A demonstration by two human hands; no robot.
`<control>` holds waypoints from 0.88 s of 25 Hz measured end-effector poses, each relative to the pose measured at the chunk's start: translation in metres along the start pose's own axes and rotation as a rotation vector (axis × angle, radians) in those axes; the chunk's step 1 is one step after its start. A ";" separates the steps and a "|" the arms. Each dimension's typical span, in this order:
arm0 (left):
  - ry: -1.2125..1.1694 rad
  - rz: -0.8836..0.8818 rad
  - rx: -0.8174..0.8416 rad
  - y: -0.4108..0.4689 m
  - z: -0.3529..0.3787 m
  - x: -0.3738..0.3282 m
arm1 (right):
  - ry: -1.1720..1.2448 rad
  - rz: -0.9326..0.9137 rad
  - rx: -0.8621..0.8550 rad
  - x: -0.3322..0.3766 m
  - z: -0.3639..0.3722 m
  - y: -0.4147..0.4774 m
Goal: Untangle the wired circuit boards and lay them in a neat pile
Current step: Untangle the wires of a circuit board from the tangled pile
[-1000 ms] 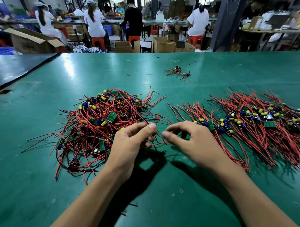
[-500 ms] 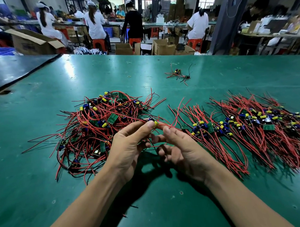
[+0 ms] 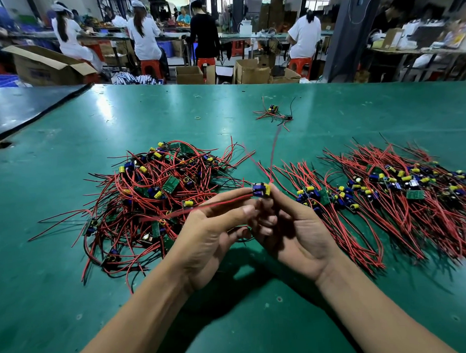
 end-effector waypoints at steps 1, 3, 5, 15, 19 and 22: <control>-0.020 -0.026 0.006 0.001 0.000 0.003 | -0.009 0.027 -0.014 -0.001 -0.002 -0.001; -0.040 -0.115 0.003 0.002 -0.001 0.009 | -0.086 0.096 -0.060 -0.003 -0.009 -0.003; -0.016 -0.185 0.006 0.001 -0.001 0.015 | -0.181 0.150 -0.108 -0.004 -0.014 -0.006; 0.001 -0.250 0.116 -0.005 0.010 0.027 | -0.309 0.104 -0.059 0.001 -0.012 -0.007; 0.016 -0.262 0.123 -0.005 0.010 0.028 | -0.280 0.050 -0.156 0.003 -0.016 -0.007; 0.031 -0.259 0.113 -0.005 0.012 0.029 | -0.303 0.062 -0.125 0.001 -0.011 -0.008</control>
Point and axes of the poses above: each hand's wrist, its own y-axis towards the middle knuckle, its own z-axis out of the palm, x = y × z, the point moved 9 cm from there along y, towards the middle knuckle, and after that the axes turned 11 degrees about x, right-handed, at the moved point
